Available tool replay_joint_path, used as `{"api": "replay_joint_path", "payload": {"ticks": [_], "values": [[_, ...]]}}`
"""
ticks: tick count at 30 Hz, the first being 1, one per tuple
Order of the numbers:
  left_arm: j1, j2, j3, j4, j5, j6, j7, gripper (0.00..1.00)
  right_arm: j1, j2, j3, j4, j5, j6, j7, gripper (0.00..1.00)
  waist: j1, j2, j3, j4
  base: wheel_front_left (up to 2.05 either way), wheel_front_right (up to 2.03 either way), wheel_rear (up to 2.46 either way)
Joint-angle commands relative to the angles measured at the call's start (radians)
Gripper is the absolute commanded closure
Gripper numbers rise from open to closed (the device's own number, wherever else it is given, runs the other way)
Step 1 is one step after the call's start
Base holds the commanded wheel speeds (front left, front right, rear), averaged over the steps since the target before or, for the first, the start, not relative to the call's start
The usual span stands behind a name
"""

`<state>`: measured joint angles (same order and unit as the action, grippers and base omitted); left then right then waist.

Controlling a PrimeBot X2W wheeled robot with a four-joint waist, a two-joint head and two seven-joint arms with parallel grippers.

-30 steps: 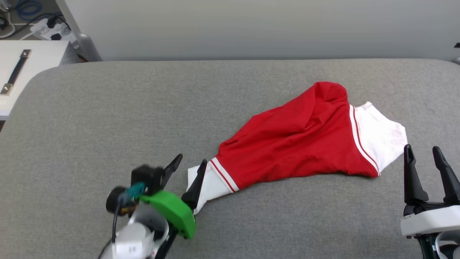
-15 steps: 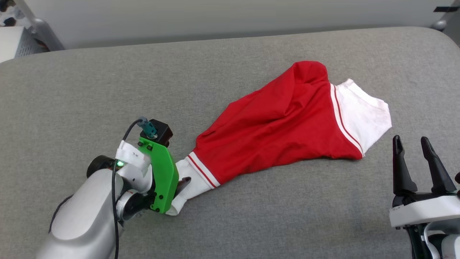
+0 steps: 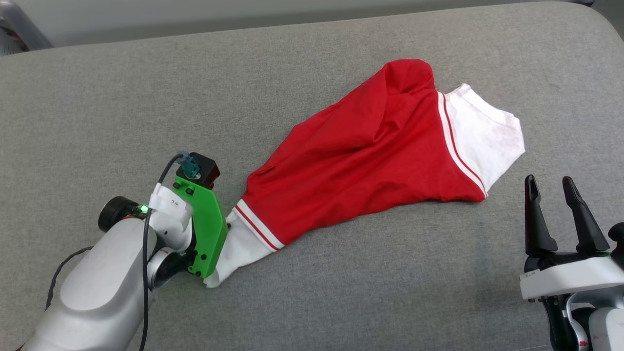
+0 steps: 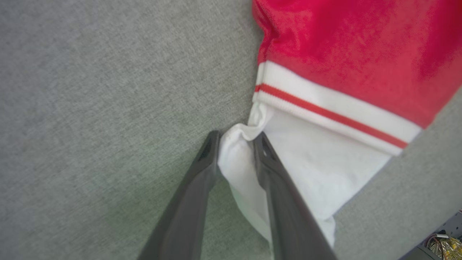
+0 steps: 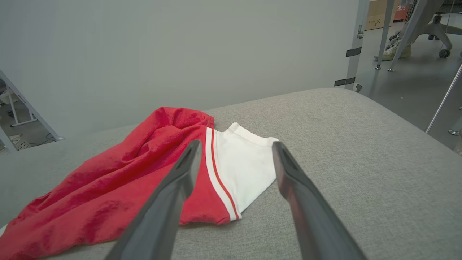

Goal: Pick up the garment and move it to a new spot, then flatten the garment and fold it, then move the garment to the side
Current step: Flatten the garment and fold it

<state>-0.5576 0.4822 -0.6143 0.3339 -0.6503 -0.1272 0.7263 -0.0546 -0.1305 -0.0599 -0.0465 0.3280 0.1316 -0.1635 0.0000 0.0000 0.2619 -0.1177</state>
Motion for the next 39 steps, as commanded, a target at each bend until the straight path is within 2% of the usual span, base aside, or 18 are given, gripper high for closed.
{"api": "replay_joint_path", "payload": {"ticks": [1,7,14,18,20,31,39], "values": [[-0.006,0.0,-0.009,0.019,-0.014,-0.002,-0.01,1.0,-0.017,0.004,0.003,0.007,-0.006,-0.001,-0.01,0.0,0.0,0.0,0.0,0.002,0.0,0.0,0.0],[-0.013,0.003,-0.002,-0.001,-0.057,-0.003,-0.124,1.0,-0.01,-0.001,-0.001,0.031,-0.011,-0.001,-0.008,0.0,0.0,0.0,-0.058,0.014,0.0,0.0,0.0],[0.048,0.034,0.008,-0.121,-0.12,-0.003,-0.238,1.0,0.029,-0.007,-0.024,0.022,-0.013,-0.001,0.005,0.0,0.0,0.0,-0.132,0.047,0.0,0.0,0.0],[0.033,0.064,0.062,-0.173,-0.129,0.008,-0.294,1.0,0.035,-0.011,-0.024,-0.004,-0.014,-0.001,0.022,0.0,0.0,0.0,-0.116,0.056,0.0,0.0,0.0],[0.013,0.068,0.07,-0.166,-0.133,0.012,-0.283,1.0,0.028,-0.011,-0.015,-0.011,-0.013,-0.001,0.028,0.0,0.0,0.0,-0.095,0.05,0.0,0.0,0.0],[-0.198,0.076,0.087,0.021,-0.122,0.007,-0.25,1.0,-0.031,-0.001,0.034,0.002,-0.011,-0.001,0.017,0.0,0.0,0.0,0.051,-0.024,0.0,0.0,0.0],[-0.335,0.087,0.052,0.209,-0.072,-0.001,-0.328,1.0,-0.084,0.009,0.079,0.033,-0.003,-0.001,-0.01,0.0,0.0,0.0,0.128,-0.072,0.0,0.0,0.0]]}}
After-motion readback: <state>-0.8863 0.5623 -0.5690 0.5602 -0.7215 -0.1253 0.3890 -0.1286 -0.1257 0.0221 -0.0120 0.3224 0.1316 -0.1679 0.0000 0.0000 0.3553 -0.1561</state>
